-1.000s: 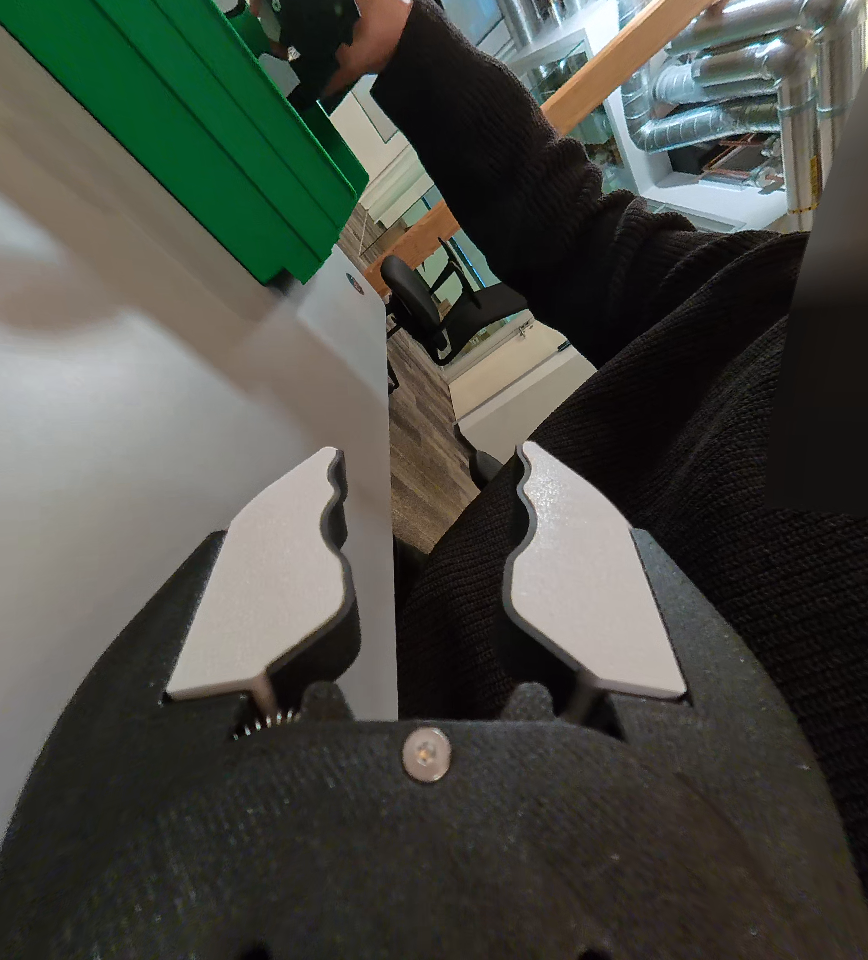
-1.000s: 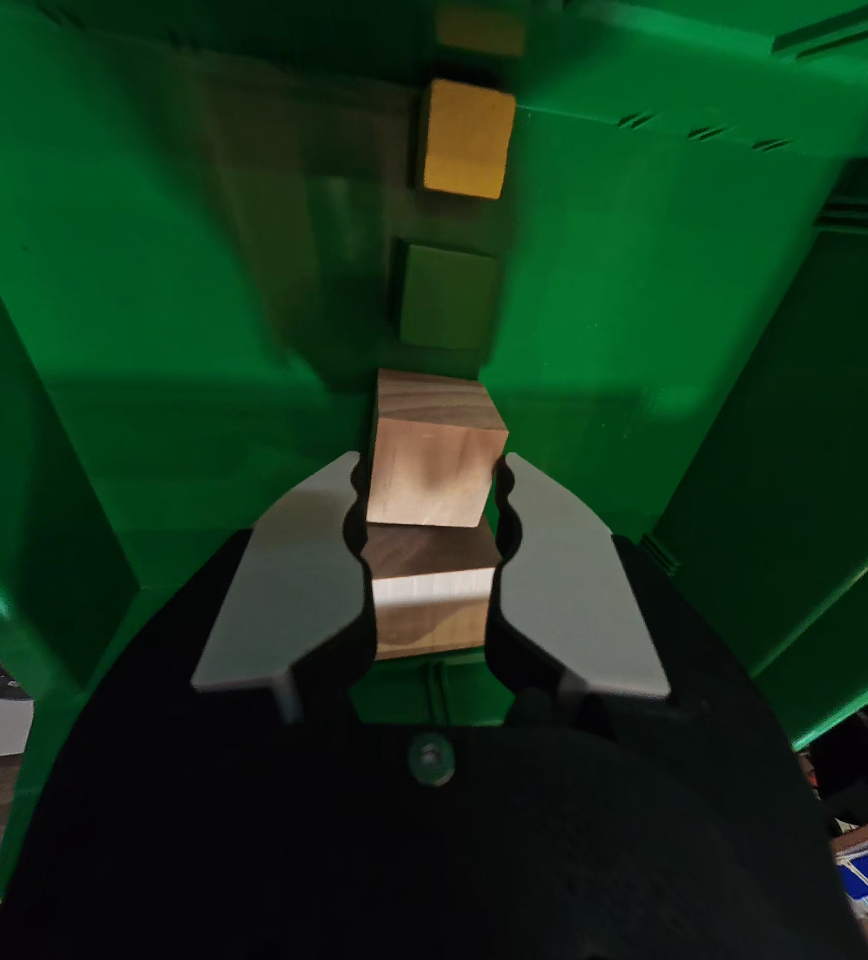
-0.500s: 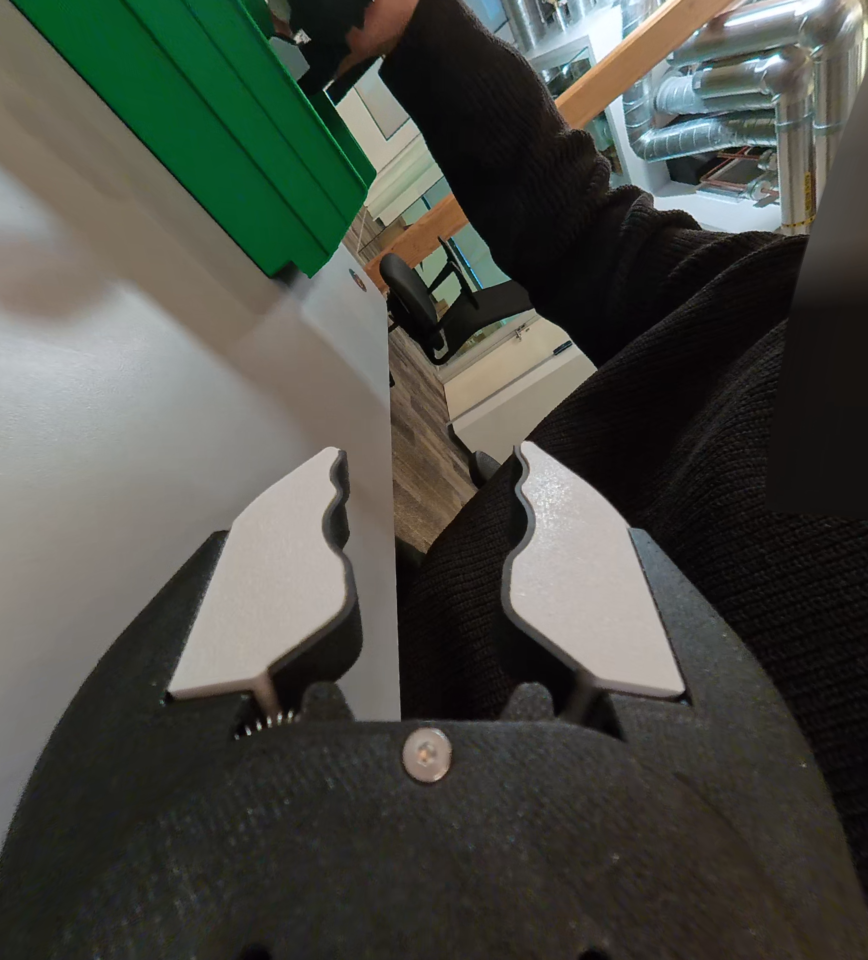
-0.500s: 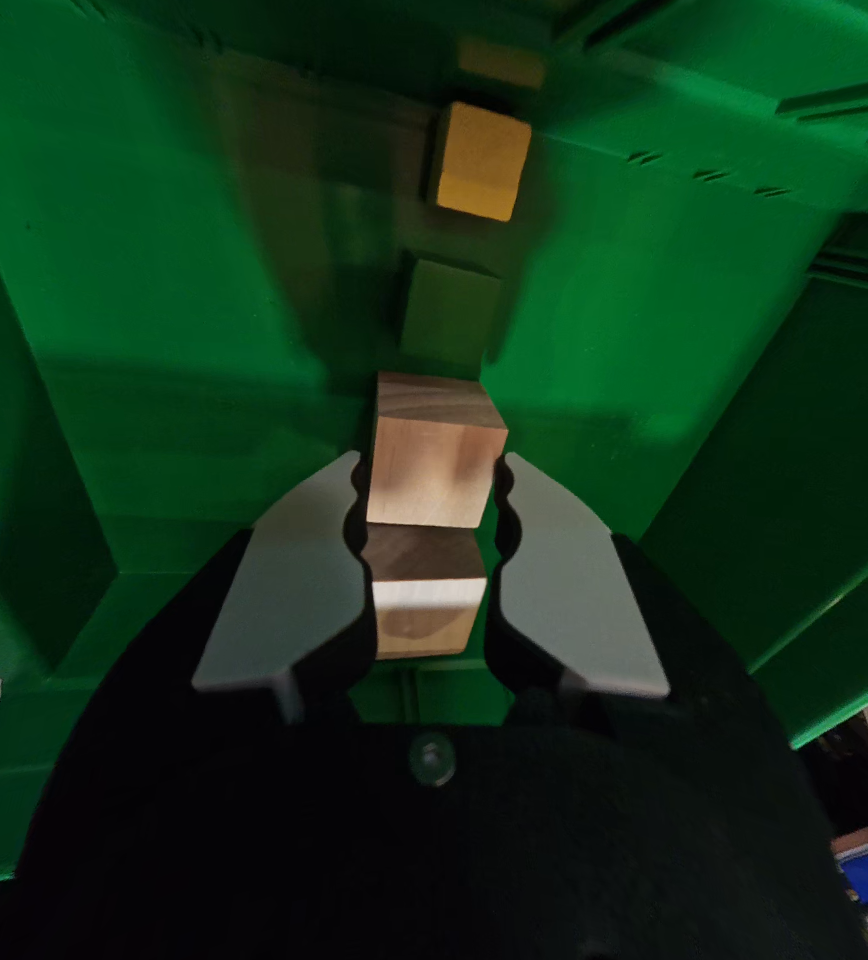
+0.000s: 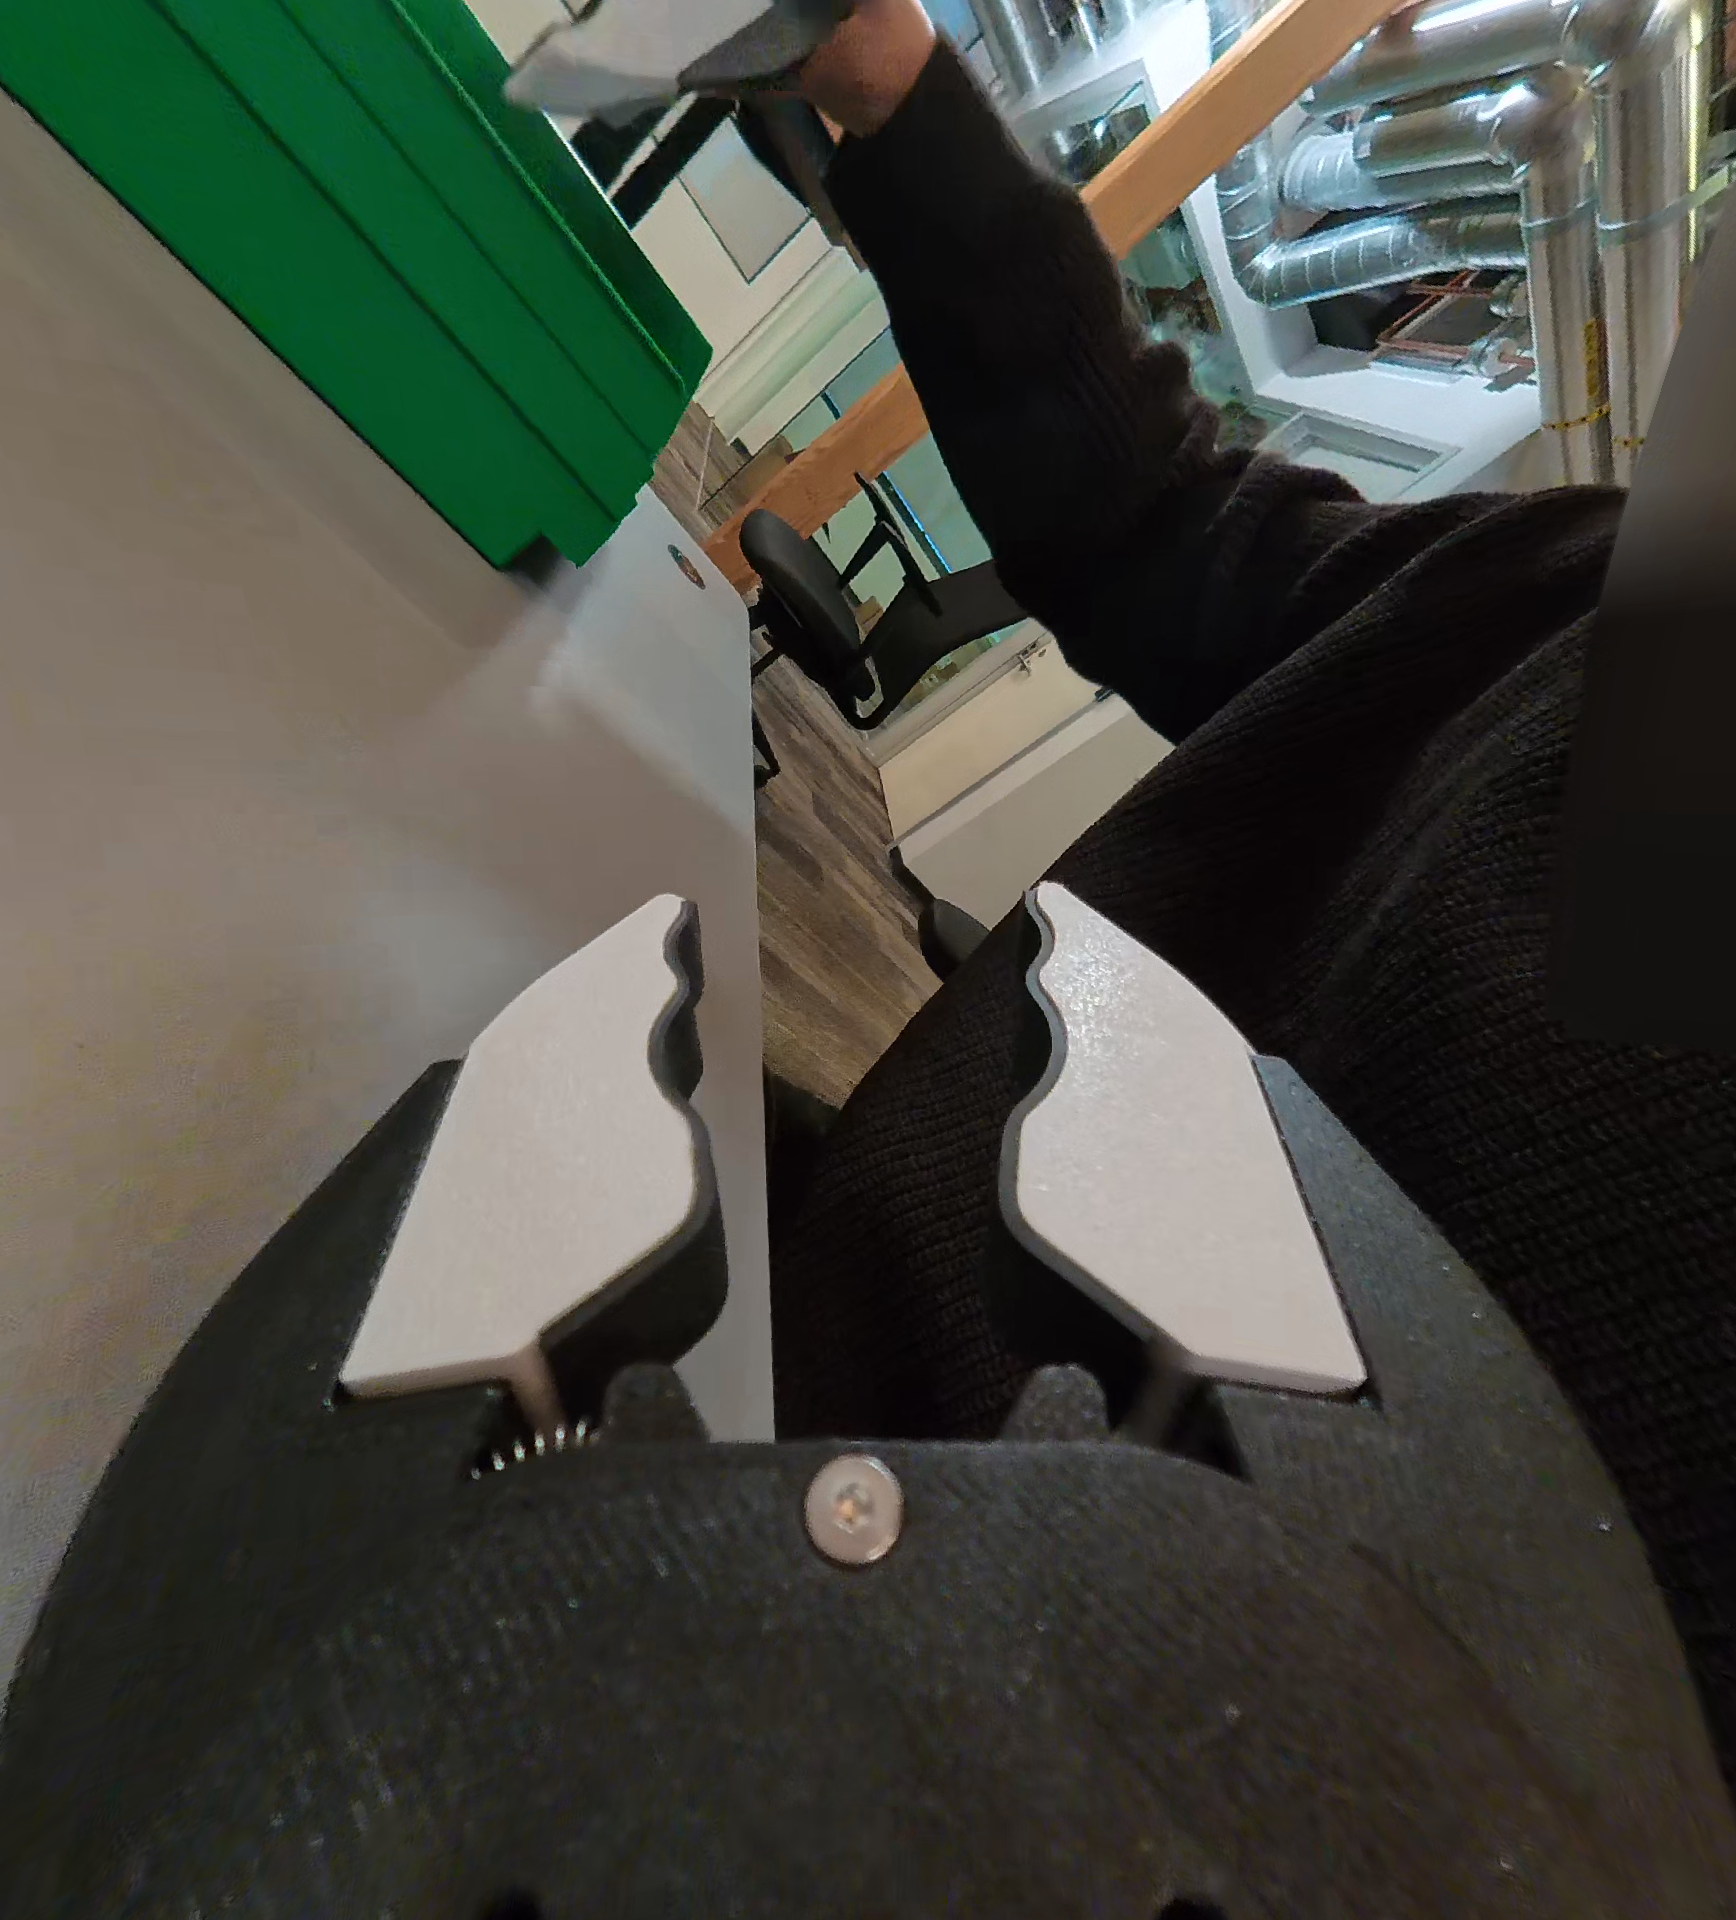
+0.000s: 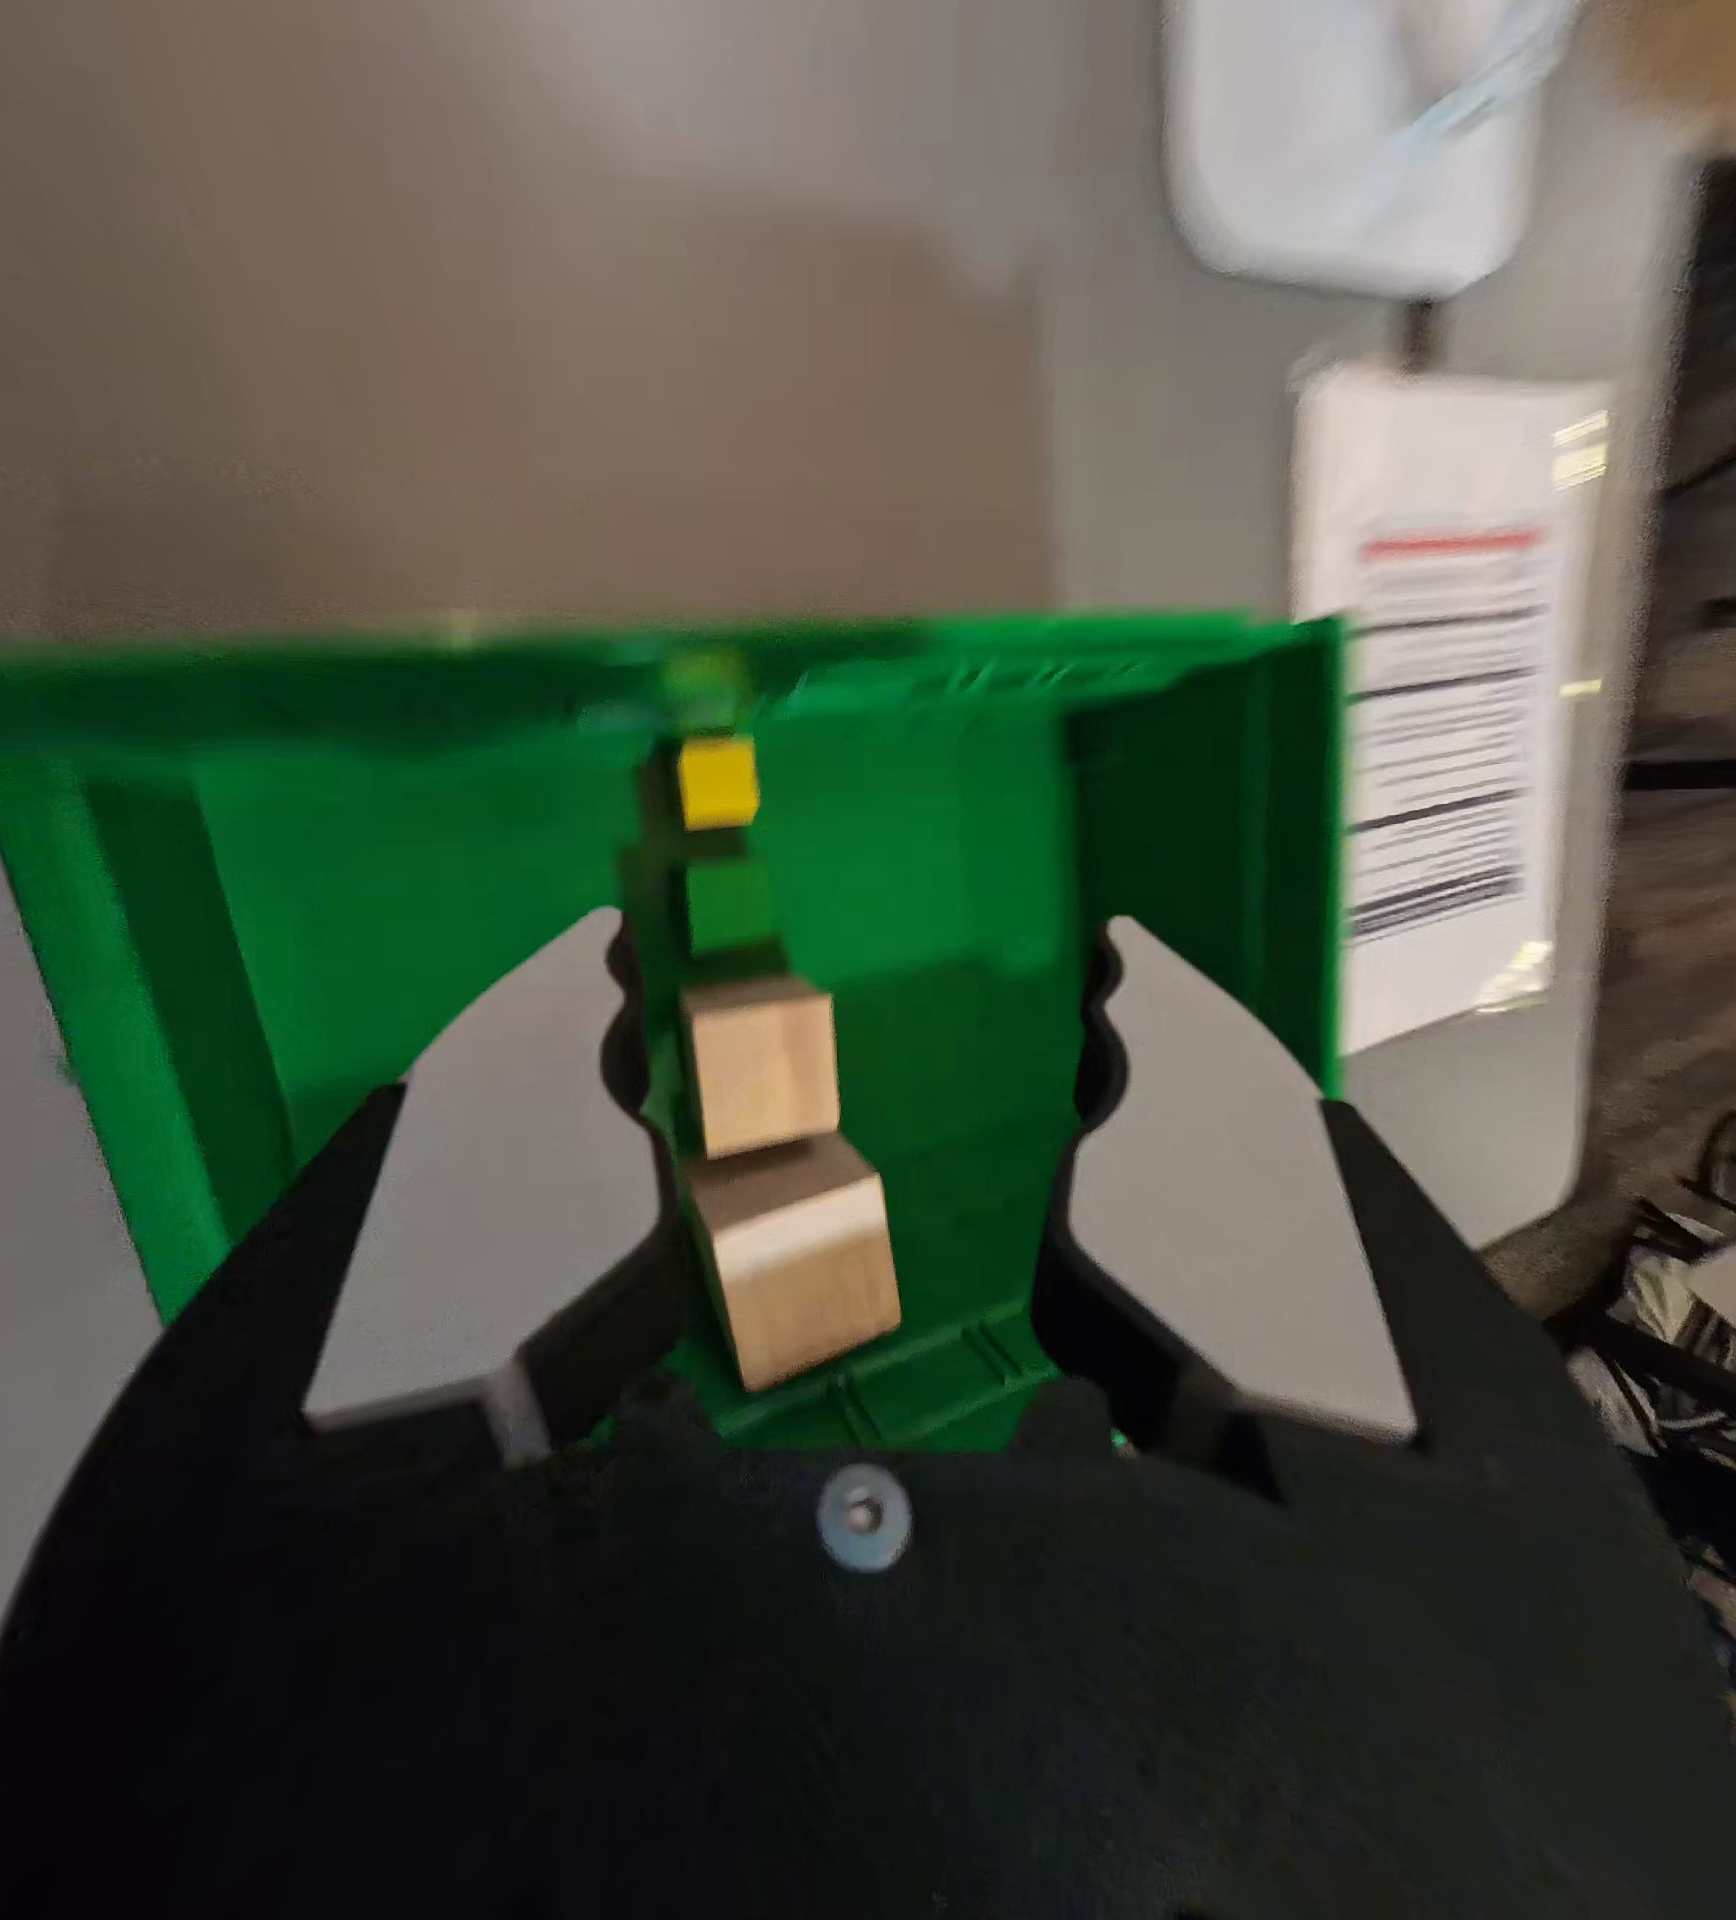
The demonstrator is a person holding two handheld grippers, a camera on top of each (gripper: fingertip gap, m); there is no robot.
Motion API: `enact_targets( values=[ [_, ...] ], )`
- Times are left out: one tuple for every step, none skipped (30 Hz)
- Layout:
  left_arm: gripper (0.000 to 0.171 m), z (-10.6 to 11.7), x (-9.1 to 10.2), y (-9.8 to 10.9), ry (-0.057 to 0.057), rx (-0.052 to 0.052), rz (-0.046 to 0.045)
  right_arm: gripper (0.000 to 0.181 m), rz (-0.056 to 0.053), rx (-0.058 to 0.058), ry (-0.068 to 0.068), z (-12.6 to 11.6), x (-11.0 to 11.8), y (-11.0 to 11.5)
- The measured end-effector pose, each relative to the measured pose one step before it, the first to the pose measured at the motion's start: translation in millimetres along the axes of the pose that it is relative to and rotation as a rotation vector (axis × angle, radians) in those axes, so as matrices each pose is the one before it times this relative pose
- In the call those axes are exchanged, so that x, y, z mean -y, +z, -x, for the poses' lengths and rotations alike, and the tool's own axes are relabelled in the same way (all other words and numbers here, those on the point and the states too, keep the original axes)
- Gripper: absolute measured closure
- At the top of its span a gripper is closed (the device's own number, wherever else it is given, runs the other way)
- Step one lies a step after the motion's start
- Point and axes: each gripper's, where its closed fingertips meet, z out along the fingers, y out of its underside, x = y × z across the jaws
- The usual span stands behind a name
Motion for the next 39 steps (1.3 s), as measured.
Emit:
enact_targets(
  values=[
    [0.112, -1.31, 0.63, -0.21, 0.0085, -0.0002, -0.00344, 0.101, -0.0709, -0.0825, 0.0529, -5.66, 17.35, -11.28],
    [0.111, -2.18, 0.92, -0.29, 0.0125, -0.0051, -0.00557, 0.109, -0.0672, -0.0881, 0.0553, -5.42, 18.14, -10.88],
    [0.109, -3.59, 1.44, -0.46, 0.0202, -0.0122, -0.01020, 0.116, -0.0775, -0.0962, 0.0660, -5.40, 19.30, -10.82],
    [0.105, -2.87, 1.70, -0.53, 0.0226, -0.0044, -0.01091, 0.114, -0.0971, -0.0813, 0.0873, -1.63, 20.85, -10.71],
    [0.103, -1.59, 1.73, -0.42, 0.0246, 0.0060, -0.00991, 0.111, -0.1073, -0.0615, 0.0979, 2.55, 21.13, -10.84],
    [0.102, -0.70, 1.22, -0.36, 0.0282, 0.0136, -0.00710, 0.108, -0.1097, -0.0554, 0.1018, 4.61, 20.05, -10.42],
    [0.101, -0.22, 0.77, -0.31, 0.0339, 0.0183, -0.00475, 0.109, -0.1027, -0.0388, 0.0952, 7.91, 16.97, -9.75],
    [0.100, 0.35, 0.85, -0.48, 0.0326, 0.0250, -0.00455, 0.108, -0.0914, -0.0291, 0.0773, 9.88, 13.75, -8.41],
    [0.099, 0.52, 0.84, -0.27, 0.0289, 0.0259, -0.00451, 0.105, -0.0720, -0.0245, 0.0553, 11.13, 9.14, -6.89],
    [0.096, 0.27, 0.77, -0.16, 0.0251, 0.0235, -0.00298, 0.101, -0.0481, -0.0363, 0.0277, 10.33, 3.99, -5.24],
    [0.095, 0.00, 0.62, -0.09, 0.0216, 0.0200, -0.00141, 0.095, -0.0316, -0.0440, 0.0117, 9.86, 0.37, -4.41],
    [0.094, 0.00, 0.57, 0.12, 0.0194, 0.0188, -0.00054, 0.095, -0.0199, -0.0318, 0.0193, 11.87, -2.66, -3.85],
    [0.094, 0.06, 0.39, 0.01, 0.0164, 0.0173, -0.00080, 0.100, -0.0150, -0.0104, 0.0484, 15.23, -4.82, -3.00],
    [0.093, -0.52, 0.49, 0.05, 0.0147, 0.0119, -0.00281, 0.110, -0.0178, 0.0157, 0.0843, 18.19, -6.35, -2.03],
    [0.093, -0.53, 0.43, -0.11, 0.0126, 0.0098, -0.00464, 0.121, -0.0180, 0.0388, 0.1131, 19.99, -8.58, -0.70],
    [0.093, -0.55, 1.22, -0.48, 0.0107, 0.0109, -0.00895, 0.134, -0.0208, 0.0582, 0.1181, 19.93, -10.80, 0.29],
    [0.092, -0.76, 2.05, -1.14, 0.0113, 0.0116, -0.01443, 0.140, -0.0282, 0.0325, 0.0855, 13.57, -11.82, 1.34],
    [0.091, -0.28, 2.61, -1.55, 0.0134, 0.0155, -0.01746, 0.149, -0.0256, -0.0136, 0.0460, 5.61, -12.06, 1.34],
    [0.089, 0.98, 3.17, -2.05, 0.0155, 0.0241, -0.01955, 0.153, -0.0236, -0.0365, 0.0228, 1.90, -10.66, 0.81],
    [0.089, 1.26, 3.24, -2.34, 0.0160, 0.0243, -0.02131, 0.151, 0.0027, -0.0249, 0.0013, 3.20, -10.96, 0.69],
    [0.092, -0.06, 3.20, -2.44, 0.0178, 0.0121, -0.02257, 0.141, 0.0479, -0.0174, -0.0320, 3.00, -12.74, 1.10],
    [0.093, 0.72, 2.61, -2.30, 0.0153, 0.0142, -0.01880, 0.122, 0.0898, -0.0126, -0.0338, 3.23, -14.49, 1.79],
    [0.095, 0.24, 2.22, -1.76, 0.0113, 0.0083, -0.01651, 0.125, 0.0807, 0.0402, -0.0508, 8.58, -12.08, 3.39],
    [0.098, -1.57, 1.60, -1.17, 0.0049, -0.0080, -0.01200, 0.130, 0.0458, 0.0201, -0.0266, 4.82, -7.51, 3.53],
    [0.101, -3.63, 0.62, -0.40, -0.0062, -0.0247, -0.00526, 0.132, 0.0139, -0.0034, 0.0016, 0.66, -3.98, 2.57],
    [0.105, -5.92, 0.41, 0.17, -0.0134, -0.0402, -0.00526, 0.133, -0.0035, 0.0086, 0.0073, 1.45, -2.86, 1.76],
    [0.111, -6.99, 0.45, 0.41, -0.0160, -0.0460, -0.00940, 0.131, -0.0130, -0.0057, 0.0011, -1.01, -2.35, 1.02],
    [0.115, -6.36, 1.38, 0.85, -0.0181, -0.0385, -0.01801, 0.122, -0.0168, -0.0251, -0.0038, -3.43, -1.56, -0.06],
    [0.112, -5.21, 2.81, 0.81, -0.0191, -0.0294, -0.03128, 0.112, -0.0095, -0.0261, -0.0124, -3.08, -1.42, 0.06],
    [0.114, -6.37, 2.90, 0.26, -0.0205, -0.0359, -0.03167, 0.110, 0.0069, -0.0092, -0.0162, -0.42, -2.30, 0.64],
    [0.120, -8.01, 1.91, 0.40, -0.0201, -0.0495, -0.02203, 0.113, 0.0104, 0.0163, -0.0062, 3.32, -1.52, 0.58],
    [0.121, -7.32, 0.70, 1.15, -0.0232, -0.0456, -0.01211, 0.116, -0.0108, 0.0324, 0.0136, 5.66, 2.14, -0.59],
    [0.122, -6.59, -0.11, 1.78, -0.0199, -0.0391, -0.00619, 0.120, -0.0391, 0.0382, 0.0333, 6.69, 6.67, -2.37],
    [0.122, -6.04, -0.97, 2.35, -0.0099, -0.0315, -0.00433, 0.123, -0.0484, 0.0306, 0.0438, 6.02, 8.72, -3.20],
    [0.124, -5.79, -2.15, 3.06, 0.0002, -0.0252, -0.00162, 0.122, -0.0403, 0.0198, 0.0442, 4.72, 8.06, -2.86],
    [0.125, -5.73, -2.89, 3.48, 0.0060, -0.0198, -0.00111, 0.121, -0.0314, 0.0100, 0.0282, 3.19, 6.45, -2.32],
    [0.125, -5.20, -3.44, 4.16, 0.0095, -0.0133, -0.00175, 0.119, -0.0300, -0.0045, 0.0092, 0.69, 5.07, -2.08],
    [0.126, -5.76, -3.29, 4.43, 0.0107, -0.0150, -0.00330, 0.114, -0.0332, -0.0191, -0.0009, -2.13, 4.58, -1.79],
    [0.127, -6.20, -3.31, 4.58, 0.0074, -0.0182, -0.00175, 0.115, -0.0233, -0.0134, 0.0017, -2.11, 2.78, -1.24]
  ],
)
